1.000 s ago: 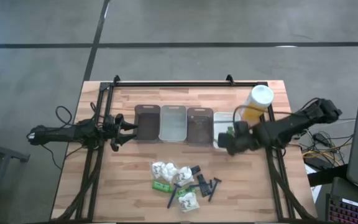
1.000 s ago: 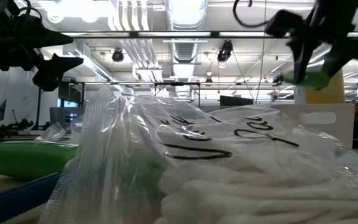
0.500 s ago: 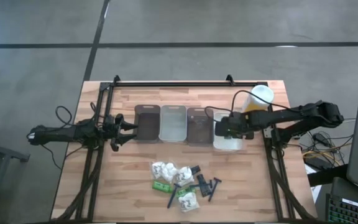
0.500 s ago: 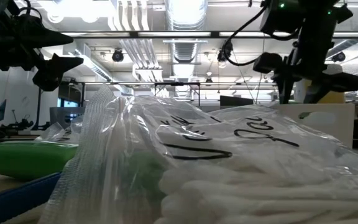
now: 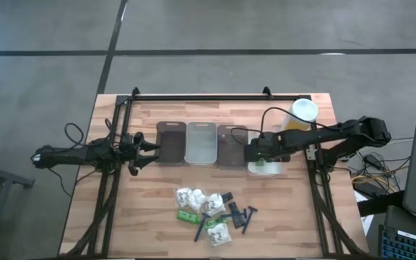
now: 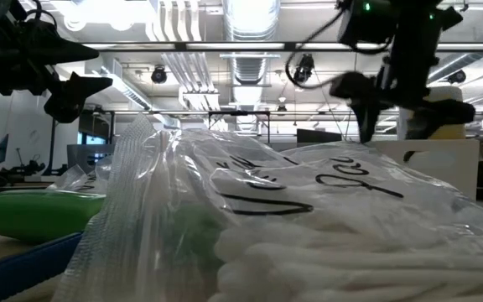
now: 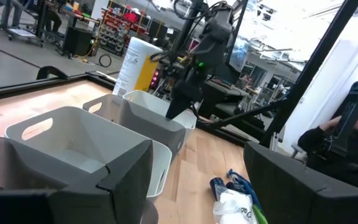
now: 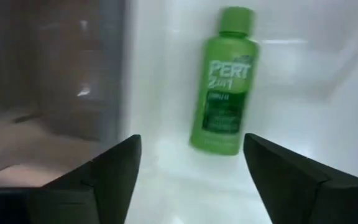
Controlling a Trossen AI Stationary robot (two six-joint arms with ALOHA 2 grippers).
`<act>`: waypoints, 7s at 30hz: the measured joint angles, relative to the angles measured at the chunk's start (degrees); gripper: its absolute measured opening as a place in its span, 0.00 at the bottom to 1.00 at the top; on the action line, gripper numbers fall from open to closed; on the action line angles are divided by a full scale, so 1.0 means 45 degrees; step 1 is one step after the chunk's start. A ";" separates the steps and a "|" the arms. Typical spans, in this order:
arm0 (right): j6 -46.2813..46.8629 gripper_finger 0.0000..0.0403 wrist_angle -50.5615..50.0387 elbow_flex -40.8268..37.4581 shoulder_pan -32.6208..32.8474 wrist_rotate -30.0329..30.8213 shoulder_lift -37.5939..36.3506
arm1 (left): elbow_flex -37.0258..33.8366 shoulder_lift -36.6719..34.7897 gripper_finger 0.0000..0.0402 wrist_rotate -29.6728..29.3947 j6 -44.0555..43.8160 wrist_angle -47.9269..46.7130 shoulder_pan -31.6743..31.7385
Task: Pick & Place Travel size toiletries
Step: Put the green shampoo into the white bin
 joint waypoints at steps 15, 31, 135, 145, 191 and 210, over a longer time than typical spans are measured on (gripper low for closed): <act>-0.1515 0.85 -0.0470 0.4447 0.3700 0.1814 0.1264 | 0.0000 0.0034 0.64 0.0051 -0.2581 0.0101 -0.0015; -0.0646 0.82 -0.0512 0.7253 0.6718 0.0858 0.4809 | 0.0000 0.0063 0.64 -0.3100 -1.1854 0.0374 -0.0018; -1.0003 0.91 -0.0705 0.8147 0.7215 0.3351 0.3284 | 1.2252 1.7497 0.40 -0.1313 0.1383 -0.2610 -0.5347; -1.2436 0.91 0.0246 0.8395 0.6641 0.3956 0.3308 | 1.2421 1.7939 0.40 -0.2305 0.3884 -0.0655 -0.4409; -1.1669 0.68 0.0495 0.8307 0.5291 0.2834 0.3840 | 1.3197 1.8977 0.40 -0.0952 0.6246 0.1311 -0.3235; -1.1510 0.53 0.0474 0.8307 0.5228 0.2492 0.3824 | 1.3187 1.8972 0.40 -0.0748 0.6254 0.0777 -0.3172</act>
